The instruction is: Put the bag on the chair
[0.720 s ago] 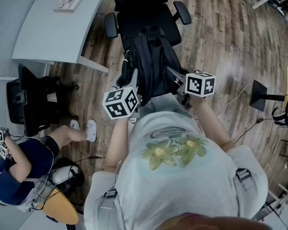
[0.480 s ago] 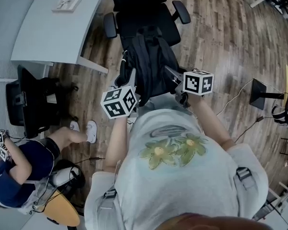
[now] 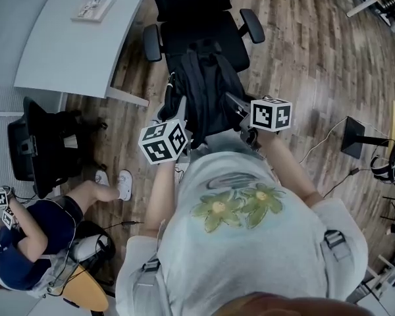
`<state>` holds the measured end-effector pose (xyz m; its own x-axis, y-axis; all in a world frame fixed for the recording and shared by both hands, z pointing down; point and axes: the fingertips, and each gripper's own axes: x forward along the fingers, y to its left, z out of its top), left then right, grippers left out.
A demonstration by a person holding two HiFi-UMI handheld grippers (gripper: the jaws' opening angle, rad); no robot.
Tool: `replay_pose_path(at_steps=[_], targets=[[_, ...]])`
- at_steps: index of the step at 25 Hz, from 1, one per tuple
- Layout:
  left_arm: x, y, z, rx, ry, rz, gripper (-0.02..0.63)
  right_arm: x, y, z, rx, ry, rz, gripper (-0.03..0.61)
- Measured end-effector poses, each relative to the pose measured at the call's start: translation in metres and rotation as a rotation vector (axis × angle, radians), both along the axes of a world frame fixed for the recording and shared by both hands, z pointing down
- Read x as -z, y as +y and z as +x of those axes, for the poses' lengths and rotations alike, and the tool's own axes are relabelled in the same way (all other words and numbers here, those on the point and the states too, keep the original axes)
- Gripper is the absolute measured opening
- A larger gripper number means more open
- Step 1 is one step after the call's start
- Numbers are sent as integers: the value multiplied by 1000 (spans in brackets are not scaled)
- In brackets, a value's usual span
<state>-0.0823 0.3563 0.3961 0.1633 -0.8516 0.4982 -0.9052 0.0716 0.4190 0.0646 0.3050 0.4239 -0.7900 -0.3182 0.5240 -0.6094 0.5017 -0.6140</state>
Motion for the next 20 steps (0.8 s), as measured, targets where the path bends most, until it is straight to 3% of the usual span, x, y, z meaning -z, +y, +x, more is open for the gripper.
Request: replay_pose_path(at_steps=[9,20], targets=[[1,-67,-13,31,-7,-17,133,1,-72,-14,29,-20,-13,60],[18,-148,-25,69,-23,21,133,12,-159,-27,67,-48,14,61]])
